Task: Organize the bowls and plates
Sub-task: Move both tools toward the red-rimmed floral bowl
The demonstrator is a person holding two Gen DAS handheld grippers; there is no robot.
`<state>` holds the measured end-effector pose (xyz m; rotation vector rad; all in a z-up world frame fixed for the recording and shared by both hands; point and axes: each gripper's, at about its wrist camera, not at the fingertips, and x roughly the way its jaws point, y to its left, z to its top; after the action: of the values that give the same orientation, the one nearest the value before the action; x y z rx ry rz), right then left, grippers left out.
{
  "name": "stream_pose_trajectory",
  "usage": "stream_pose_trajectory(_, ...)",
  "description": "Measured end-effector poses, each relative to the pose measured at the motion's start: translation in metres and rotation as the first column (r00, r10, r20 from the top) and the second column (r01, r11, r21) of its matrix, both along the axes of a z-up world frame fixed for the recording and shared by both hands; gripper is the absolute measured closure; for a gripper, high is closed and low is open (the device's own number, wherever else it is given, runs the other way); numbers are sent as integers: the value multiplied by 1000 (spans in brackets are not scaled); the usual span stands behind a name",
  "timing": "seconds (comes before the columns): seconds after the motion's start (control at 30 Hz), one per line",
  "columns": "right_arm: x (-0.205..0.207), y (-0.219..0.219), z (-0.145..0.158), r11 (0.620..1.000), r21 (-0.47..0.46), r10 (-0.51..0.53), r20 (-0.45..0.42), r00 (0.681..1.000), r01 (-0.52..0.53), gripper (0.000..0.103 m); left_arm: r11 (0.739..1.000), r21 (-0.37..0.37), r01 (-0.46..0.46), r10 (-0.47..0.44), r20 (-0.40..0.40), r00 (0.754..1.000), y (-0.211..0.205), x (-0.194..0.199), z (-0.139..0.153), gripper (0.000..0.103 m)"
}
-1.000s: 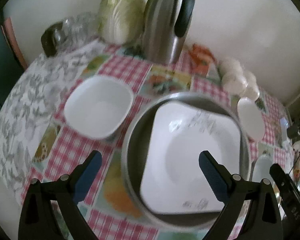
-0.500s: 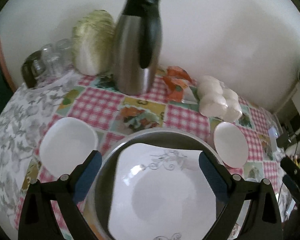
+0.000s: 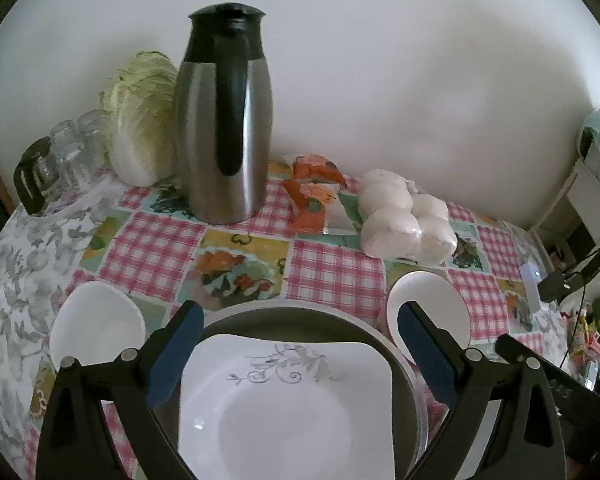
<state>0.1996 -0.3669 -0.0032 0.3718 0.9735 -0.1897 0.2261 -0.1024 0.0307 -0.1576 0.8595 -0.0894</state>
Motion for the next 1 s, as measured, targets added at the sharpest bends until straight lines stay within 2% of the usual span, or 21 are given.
stream_pose_trajectory(0.1, 7, 3, -1, 1000, 13, 26, 23, 999, -27, 0, 1000, 12, 17, -17, -15, 1000, -6, 5, -5, 5)
stream_pose_trajectory(0.23, 19, 13, 1, 997, 22, 69, 42, 997, -70, 0, 999, 23, 29, -27, -74, 997, -13, 18, -13, 5)
stream_pose_trajectory(0.37, 32, 22, -4, 996, 24, 87, 43, 995, -89, 0, 994, 52, 96, -89, -123, 988, -28, 34, -19, 5)
stream_pose_trajectory(0.43, 39, 21, -11, 995, 35, 91, 13, 996, -91, 0, 992, 63, 111, -101, -147, 984, -32, 42, -20, 5)
stream_pose_trajectory(0.63, 49, 16, -18, 995, -43, 84, -17, 996, -85, 0, 989, 81, 124, -105, -206, 973, -42, 64, -23, 5)
stream_pose_trajectory(0.7, 51, 10, -21, 997, -21, 70, -27, 997, -71, 0, 988, 91, 127, -105, -216, 971, -49, 69, -23, 5)
stream_pose_trajectory(0.83, 55, -4, -34, 995, 84, 61, -43, 997, -57, 0, 981, 148, 123, -84, -246, 966, -63, 76, -28, 5)
stream_pose_trajectory(1.0, 57, -1, -38, 997, 40, 67, -61, 996, -64, 0, 980, 138, 142, -98, -284, 954, -76, 80, -40, 5)
